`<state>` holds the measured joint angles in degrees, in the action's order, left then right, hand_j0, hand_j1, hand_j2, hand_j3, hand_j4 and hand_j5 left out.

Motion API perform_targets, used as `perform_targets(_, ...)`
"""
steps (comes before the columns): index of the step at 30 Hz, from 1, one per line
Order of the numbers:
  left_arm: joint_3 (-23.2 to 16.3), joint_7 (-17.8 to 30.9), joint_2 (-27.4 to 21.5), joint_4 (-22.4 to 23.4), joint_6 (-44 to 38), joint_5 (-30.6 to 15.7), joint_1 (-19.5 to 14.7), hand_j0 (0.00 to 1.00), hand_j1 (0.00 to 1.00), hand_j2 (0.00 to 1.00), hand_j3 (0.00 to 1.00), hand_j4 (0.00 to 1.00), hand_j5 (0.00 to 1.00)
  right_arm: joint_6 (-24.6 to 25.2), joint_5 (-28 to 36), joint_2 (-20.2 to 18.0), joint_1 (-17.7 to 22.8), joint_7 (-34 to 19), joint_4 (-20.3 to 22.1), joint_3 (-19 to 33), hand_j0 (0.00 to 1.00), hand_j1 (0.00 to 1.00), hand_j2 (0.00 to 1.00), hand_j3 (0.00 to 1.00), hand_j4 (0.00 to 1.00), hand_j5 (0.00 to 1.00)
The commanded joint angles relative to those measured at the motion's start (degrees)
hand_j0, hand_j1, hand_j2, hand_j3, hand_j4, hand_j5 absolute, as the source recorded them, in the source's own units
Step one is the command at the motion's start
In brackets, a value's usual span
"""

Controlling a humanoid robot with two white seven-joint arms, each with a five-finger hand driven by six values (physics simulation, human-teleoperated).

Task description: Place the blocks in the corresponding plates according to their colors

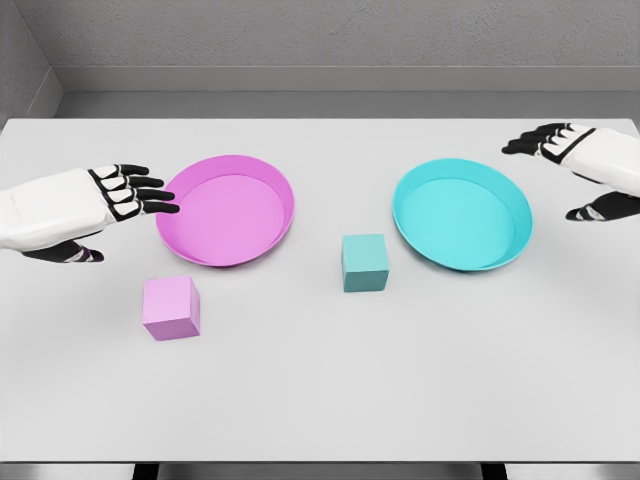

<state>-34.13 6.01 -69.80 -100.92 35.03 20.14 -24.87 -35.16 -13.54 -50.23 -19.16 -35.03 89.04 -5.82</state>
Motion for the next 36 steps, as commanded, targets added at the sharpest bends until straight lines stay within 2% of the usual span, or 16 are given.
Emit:
perform_targets(1,0.0,0.0,-0.1,-0.1,0.0,-0.4,0.0,1.0,1.0,1.0,1.0,1.0,1.0,0.2,0.2,0.0,-0.1,0.0,0.2,-0.1,1.0,1.0,1.0,1.0,1.0,1.0)
perform_targets(5,-0.4,0.1,-0.3,-0.1,0.0,-0.1,-1.1,1.0,1.0,1.0,1.0,1.0,1.0,0.2,0.2,0.0,-0.4,0.0,0.1,0.2,1.0,1.0,1.0,1.0,1.0,1.0)
perform_targets(6,-2.4,0.1,-0.3,-0.1,0.0,0.6,-2.6,1.0,1.0,1.0,1.0,1.0,1.0,0.2,0.2,0.0,-0.4,0.0,0.1,0.3,1.0,1.0,1.0,1.0,1.0,1.0)
perform_targets(7,-4.7,0.1,-0.2,-0.1,0.0,2.4,-4.2,1.0,1.0,1.0,1.0,1.0,1.0,0.2,0.2,0.0,-0.4,0.0,-0.1,0.5,1.0,1.0,1.0,1.0,1.0,1.0)
perform_targets(9,-6.8,0.1,0.0,-0.2,0.0,6.8,-4.9,1.0,1.0,1.0,1.0,1.0,1.0,0.2,0.1,0.5,-0.4,0.0,-0.2,0.2,1.0,1.0,1.0,1.0,1.0,1.0)
perform_targets(12,-9.6,0.2,0.2,-0.2,0.0,10.8,-6.0,1.0,1.0,1.0,1.0,1.0,1.0,0.2,-1.8,4.8,-0.6,0.0,0.5,-0.2,1.0,1.0,1.0,1.0,1.0,1.0)
perform_targets(13,-10.4,0.6,0.4,-0.2,0.0,10.9,-6.9,1.0,1.0,1.0,1.0,1.0,1.0,0.2,-4.3,5.7,-1.9,0.0,0.5,-1.9,1.0,1.0,1.0,1.0,1.0,1.0)
perform_targets(15,-13.1,1.6,0.5,-0.2,0.0,10.8,-9.2,1.0,1.0,1.0,1.0,1.0,1.0,0.2,-4.7,5.7,-7.1,0.0,0.5,-8.8,1.0,1.0,1.0,1.0,1.0,1.0)
perform_targets(17,-13.5,4.0,1.2,-0.2,0.0,10.8,-9.8,1.0,1.0,1.0,1.0,1.0,1.0,0.2,-4.7,5.8,-17.7,0.0,0.4,-21.6,1.0,1.0,1.0,1.0,1.0,1.0)
perform_targets(19,-14.8,5.9,2.5,-0.2,0.0,10.7,-9.8,1.0,1.0,1.0,1.0,1.0,1.0,0.2,-6.0,6.1,-19.2,0.0,0.7,-23.0,1.0,1.0,1.0,1.0,1.0,1.0)
perform_targets(21,-16.0,5.9,3.0,-0.2,0.0,10.8,-9.8,1.0,1.0,1.0,1.0,1.0,1.0,0.2,-7.1,5.8,-21.2,0.0,3.1,-25.1,1.0,1.0,1.0,1.0,1.0,1.0)
perform_targets(23,-16.1,6.0,3.6,-0.2,0.0,10.8,-9.8,1.0,1.0,1.0,1.0,1.0,1.0,0.2,-10.5,5.1,-21.7,0.0,6.0,-29.0,1.0,1.0,1.0,1.0,1.0,1.0)
perform_targets(26,-16.1,6.1,4.1,-0.2,0.0,10.7,-9.8,1.0,1.0,1.0,1.0,1.0,1.0,0.2,-10.5,5.0,-22.0,0.0,8.2,-30.2,1.0,1.0,1.0,1.0,1.0,1.0)
perform_targets(34,-16.2,7.3,4.1,-0.2,0.0,10.8,-9.5,1.0,1.0,1.0,1.0,1.0,1.0,0.2,-10.6,6.0,-22.1,0.0,8.4,-31.1,1.0,1.0,1.0,1.0,1.0,1.0)
perform_targets(36,-16.2,7.7,4.1,-0.2,0.0,10.8,-9.0,1.0,1.0,1.0,1.0,1.0,1.0,0.2,-12.4,6.8,-22.1,0.0,8.4,-31.8,1.0,1.0,1.0,1.0,1.0,1.0)
